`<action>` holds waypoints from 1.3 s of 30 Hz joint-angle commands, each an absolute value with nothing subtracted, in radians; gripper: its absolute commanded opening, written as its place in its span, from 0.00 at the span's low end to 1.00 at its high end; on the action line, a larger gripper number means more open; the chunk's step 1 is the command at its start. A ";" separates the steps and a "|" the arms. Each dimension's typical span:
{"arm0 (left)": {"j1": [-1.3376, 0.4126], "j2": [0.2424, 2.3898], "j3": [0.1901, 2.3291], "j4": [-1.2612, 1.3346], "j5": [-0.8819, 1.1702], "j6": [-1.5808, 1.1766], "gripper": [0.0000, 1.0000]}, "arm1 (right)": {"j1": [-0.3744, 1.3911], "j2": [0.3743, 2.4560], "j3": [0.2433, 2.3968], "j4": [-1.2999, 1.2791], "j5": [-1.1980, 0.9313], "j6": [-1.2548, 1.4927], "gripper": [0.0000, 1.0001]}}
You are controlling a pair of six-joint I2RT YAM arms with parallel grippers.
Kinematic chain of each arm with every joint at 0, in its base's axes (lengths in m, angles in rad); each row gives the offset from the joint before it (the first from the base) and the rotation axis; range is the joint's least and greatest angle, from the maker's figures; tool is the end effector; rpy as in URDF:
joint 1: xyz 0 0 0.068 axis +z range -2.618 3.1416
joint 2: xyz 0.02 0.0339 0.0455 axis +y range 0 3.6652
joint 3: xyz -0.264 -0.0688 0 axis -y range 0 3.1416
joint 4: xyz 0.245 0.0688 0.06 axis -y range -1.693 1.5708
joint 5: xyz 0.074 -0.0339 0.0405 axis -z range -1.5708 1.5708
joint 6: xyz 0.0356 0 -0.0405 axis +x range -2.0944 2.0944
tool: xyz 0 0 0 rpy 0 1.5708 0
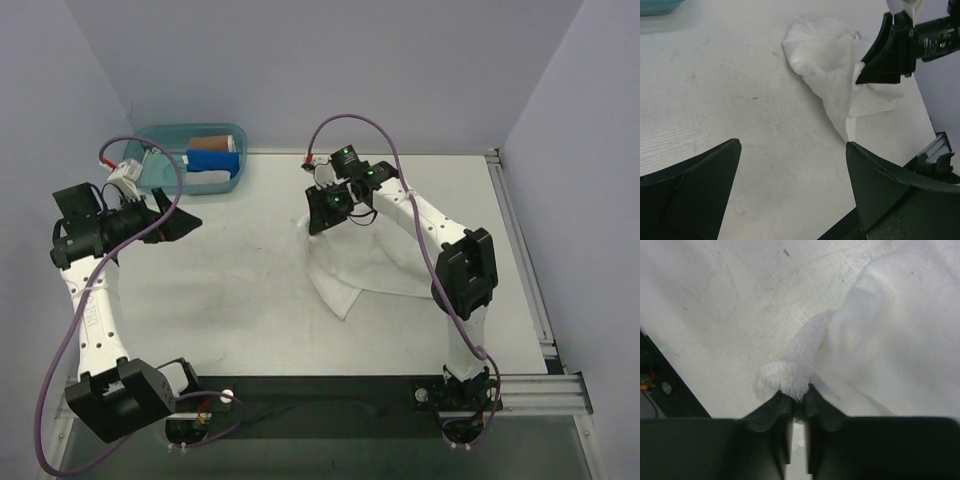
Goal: Roll the towels
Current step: Move the towel to the center of the board, then flatten the towel
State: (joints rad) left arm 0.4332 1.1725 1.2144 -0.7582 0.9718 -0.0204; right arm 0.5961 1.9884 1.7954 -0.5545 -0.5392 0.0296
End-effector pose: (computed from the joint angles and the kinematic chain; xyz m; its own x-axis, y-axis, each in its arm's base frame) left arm 0.2219 0.0702 0.3653 -0.6025 -0.2913 -0.7430 0.3165 0.7674 -0.5576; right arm 0.3668 0.2710 0.2956 -0.5858 -0.3667 -0.7227 -0.7764 0.5098 0.3706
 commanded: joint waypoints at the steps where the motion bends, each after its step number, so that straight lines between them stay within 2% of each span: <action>1: 0.356 1.112 1.183 -0.730 0.890 0.090 0.97 | 0.519 1.988 1.799 -0.578 -0.505 0.048 0.37; 2: 0.292 1.095 1.171 -0.730 0.861 0.135 0.97 | 0.477 1.962 1.766 -0.584 -0.526 0.040 0.49; 3: 0.260 1.088 1.160 -0.727 0.830 0.152 0.97 | 0.456 1.944 1.749 -0.603 -0.531 0.029 0.57; 4: 0.229 1.082 1.132 -0.724 0.792 0.167 0.97 | 0.436 1.924 1.729 -0.617 -0.532 0.008 0.61; 5: 0.160 1.075 1.117 -0.718 0.775 0.192 0.97 | 0.389 1.878 1.697 -0.633 -0.534 -0.021 0.62; 8: 0.042 1.063 1.043 -0.674 0.689 0.209 0.97 | 0.321 1.784 1.649 -0.739 -0.497 -0.112 0.62; 15: -0.416 1.204 0.968 -0.539 0.471 0.245 0.95 | 0.100 1.623 1.442 -0.949 -0.396 -0.282 0.59; 19: -0.652 1.351 1.003 -0.485 0.336 0.279 0.97 | 0.088 1.629 1.301 -0.956 -0.267 -0.324 0.58; 22: -0.780 1.478 1.052 -0.443 0.259 0.287 0.97 | 0.081 1.669 1.270 -0.956 -0.258 -0.295 0.58; 26: -0.886 1.629 1.118 -0.414 0.209 0.311 0.96 | 0.054 1.730 1.275 -0.945 -0.278 -0.262 0.59; 33: -0.963 1.749 1.115 -0.331 0.176 0.328 0.91 | 0.017 1.833 1.295 -0.885 -0.262 -0.253 0.57; 39: -0.996 1.836 1.166 -0.333 0.121 0.341 0.79 | 0.003 1.913 1.325 -0.865 -0.258 -0.239 0.48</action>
